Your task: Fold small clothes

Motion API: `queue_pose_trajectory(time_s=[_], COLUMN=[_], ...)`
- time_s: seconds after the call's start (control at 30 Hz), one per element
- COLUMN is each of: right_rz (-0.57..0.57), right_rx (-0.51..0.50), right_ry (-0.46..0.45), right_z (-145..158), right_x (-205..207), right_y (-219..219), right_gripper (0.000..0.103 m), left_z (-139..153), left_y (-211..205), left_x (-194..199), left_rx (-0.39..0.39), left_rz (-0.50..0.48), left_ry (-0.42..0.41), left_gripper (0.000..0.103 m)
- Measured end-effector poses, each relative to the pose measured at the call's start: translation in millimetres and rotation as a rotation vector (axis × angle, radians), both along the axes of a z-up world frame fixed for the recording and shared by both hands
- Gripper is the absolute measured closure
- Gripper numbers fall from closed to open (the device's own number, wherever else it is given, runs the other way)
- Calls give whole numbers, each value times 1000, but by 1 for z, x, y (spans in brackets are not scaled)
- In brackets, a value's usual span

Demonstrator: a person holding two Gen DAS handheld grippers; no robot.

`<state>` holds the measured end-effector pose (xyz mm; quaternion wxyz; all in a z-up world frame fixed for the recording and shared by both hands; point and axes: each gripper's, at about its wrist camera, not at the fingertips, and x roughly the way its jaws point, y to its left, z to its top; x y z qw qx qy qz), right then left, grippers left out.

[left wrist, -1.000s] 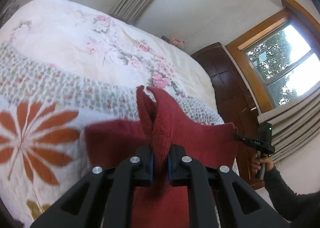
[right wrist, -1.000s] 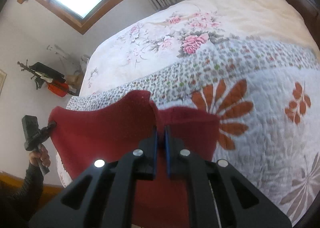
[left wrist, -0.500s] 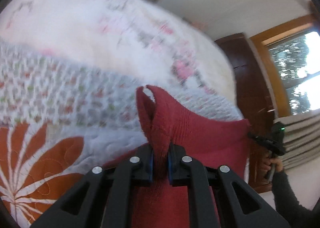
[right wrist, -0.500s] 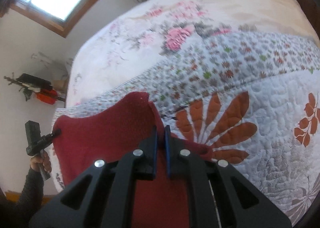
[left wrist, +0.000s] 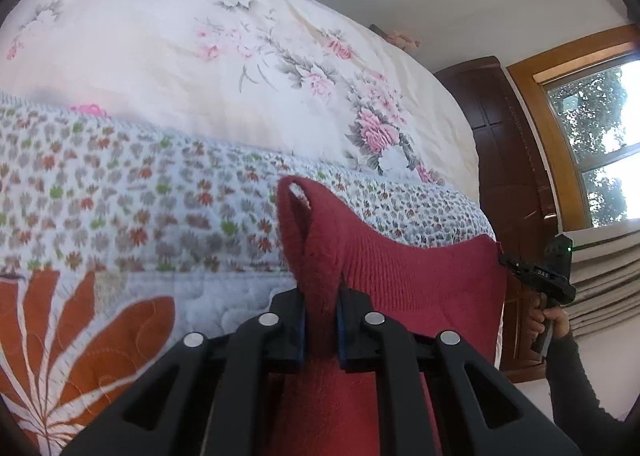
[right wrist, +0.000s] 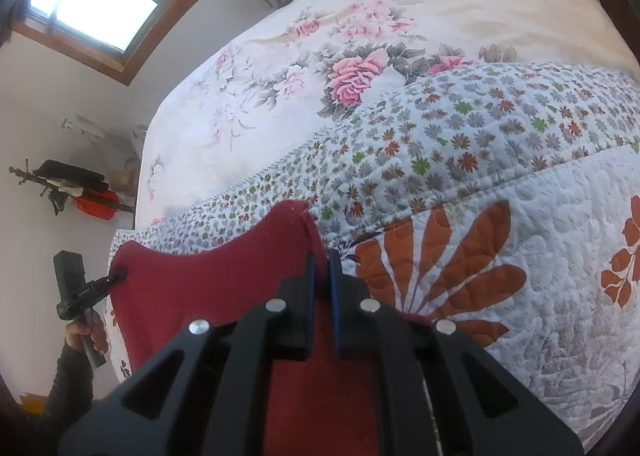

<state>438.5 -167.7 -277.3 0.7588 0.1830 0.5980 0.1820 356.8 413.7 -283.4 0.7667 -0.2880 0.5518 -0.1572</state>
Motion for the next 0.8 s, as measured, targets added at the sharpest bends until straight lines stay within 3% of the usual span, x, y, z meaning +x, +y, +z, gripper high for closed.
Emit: queue_pose_trajectory(time_s=[0.23,0.3,0.33,0.43,0.5,0.6,0.73,0.8], right_rz=[-33,-47,-52,-45,-48,-39,-11,6], right_rx=[-28,-1,15,35,69,61,39,6], right_ry=[63,94,93,47,25,9,23,27], right_z=[-33,-43,-42,-26,-14,-6,-10,-13], right_x=[4,-1,-5,-25,-47,-78,-101,-105], right_y=[-3,-7,-9,-17,-28,-37,-34,-29], right_gripper=[97,89,87,71,65,64,64,64], left_z=[-36,-41,-39,-11,16,39,34,24], left_y=[-3,0,2,6,4,-13,-40,-46], left_x=[4,-3,-6,-25,-45,-84,-129,-143], left_rx=[29,13,8,59,87,92,199,206], left_rz=[22,45,54,75,57,-3,-54,-54], left_ry=[100,122,121,59,-13,-64,-44,-20], left_gripper=[90,84,80,51,48,45,45,45])
